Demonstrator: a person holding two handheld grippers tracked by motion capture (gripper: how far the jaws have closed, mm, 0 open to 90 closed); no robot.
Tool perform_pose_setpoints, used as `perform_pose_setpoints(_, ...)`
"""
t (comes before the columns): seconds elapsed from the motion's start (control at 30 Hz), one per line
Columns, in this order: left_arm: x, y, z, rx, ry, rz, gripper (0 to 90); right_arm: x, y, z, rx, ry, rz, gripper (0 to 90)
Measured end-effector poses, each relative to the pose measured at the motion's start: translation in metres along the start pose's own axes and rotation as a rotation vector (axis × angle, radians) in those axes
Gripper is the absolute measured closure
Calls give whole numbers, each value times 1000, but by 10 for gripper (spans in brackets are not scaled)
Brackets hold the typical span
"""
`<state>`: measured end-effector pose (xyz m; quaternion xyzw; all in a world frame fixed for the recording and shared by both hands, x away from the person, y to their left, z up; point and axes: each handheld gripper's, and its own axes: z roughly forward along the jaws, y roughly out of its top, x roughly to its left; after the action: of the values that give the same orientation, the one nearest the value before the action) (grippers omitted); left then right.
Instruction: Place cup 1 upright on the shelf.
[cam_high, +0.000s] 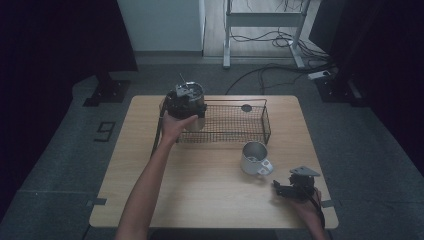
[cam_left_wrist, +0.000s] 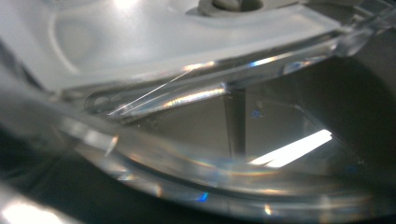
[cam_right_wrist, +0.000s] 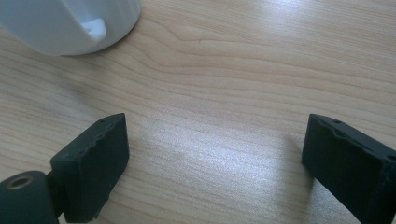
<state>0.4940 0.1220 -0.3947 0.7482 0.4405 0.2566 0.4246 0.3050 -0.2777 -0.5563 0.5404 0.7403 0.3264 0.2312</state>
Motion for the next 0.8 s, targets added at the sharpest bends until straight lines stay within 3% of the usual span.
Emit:
perform_pose_setpoints(0.4,-1,8,13,-8,-5,-9,42,0,0,0,0,0,0,73)
perform_pose_setpoints(0.8,2,4,27,16,6,-24,41,0,0,0,0,1,0,75)
